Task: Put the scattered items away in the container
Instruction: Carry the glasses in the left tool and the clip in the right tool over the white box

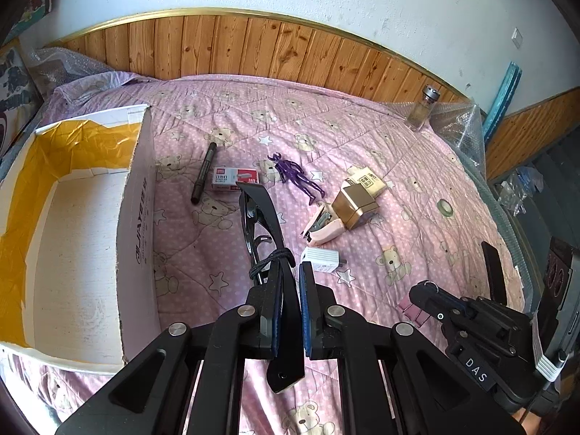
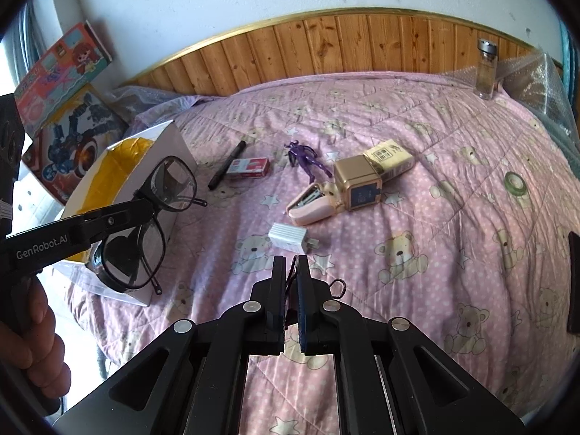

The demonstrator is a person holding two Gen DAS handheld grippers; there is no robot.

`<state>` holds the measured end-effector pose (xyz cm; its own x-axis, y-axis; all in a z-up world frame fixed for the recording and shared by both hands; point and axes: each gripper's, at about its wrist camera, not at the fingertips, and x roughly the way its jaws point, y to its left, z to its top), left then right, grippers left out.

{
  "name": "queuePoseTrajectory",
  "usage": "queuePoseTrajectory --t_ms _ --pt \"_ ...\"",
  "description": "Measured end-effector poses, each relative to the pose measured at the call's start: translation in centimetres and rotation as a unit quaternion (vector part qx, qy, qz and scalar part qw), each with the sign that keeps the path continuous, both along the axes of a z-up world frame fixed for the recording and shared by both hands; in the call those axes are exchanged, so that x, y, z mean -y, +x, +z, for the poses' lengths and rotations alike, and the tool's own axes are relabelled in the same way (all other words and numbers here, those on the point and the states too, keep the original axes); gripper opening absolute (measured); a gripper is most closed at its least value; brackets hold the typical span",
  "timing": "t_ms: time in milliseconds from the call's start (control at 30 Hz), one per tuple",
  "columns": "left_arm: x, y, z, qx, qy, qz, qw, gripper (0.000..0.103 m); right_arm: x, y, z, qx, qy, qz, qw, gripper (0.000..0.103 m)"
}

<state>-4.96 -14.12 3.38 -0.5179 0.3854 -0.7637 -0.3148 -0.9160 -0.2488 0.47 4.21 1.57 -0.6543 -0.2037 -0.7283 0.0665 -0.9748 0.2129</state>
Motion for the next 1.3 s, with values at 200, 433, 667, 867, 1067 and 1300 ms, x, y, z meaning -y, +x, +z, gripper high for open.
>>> queuePoseTrajectory --t_ms 200,433,667,867,1067,1300 --pt "1.3 0.5 1.4 -0.015 0.009 0.005 0.9998 0.009 2.4 -0.1 2.0 -0.016 0.011 0.022 1.0 0.004" --pt "2.9 1.0 2.8 -0.029 0.021 0.012 0.9993 0.009 5.3 -0.4 3.8 -0.035 0.024 0.046 0.998 0.003" --pt "5.4 1.0 3.3 -0.033 0.035 0.028 0.9985 0.009 0.3 -0.1 1.7 -0.001 0.015 -0.028 0.999 0.007" --pt "5.1 1.4 2.3 -0.019 0.053 0.018 0.9983 0.009 -0.8 2.9 -5.7 0.102 -0.008 -0.009 0.995 0.045" --pt "3.7 2.0 1.7 -0.01 0.05 0.002 0.9987 0.009 2.6 3.1 -9.3 0.121 0.075 0.018 0.99 0.045" --pt "4.8 2.1 1.6 -0.011 0.051 0.018 0.9985 0.009 0.8 3.8 -8.0 0.095 0.04 0.003 0.995 0.026"
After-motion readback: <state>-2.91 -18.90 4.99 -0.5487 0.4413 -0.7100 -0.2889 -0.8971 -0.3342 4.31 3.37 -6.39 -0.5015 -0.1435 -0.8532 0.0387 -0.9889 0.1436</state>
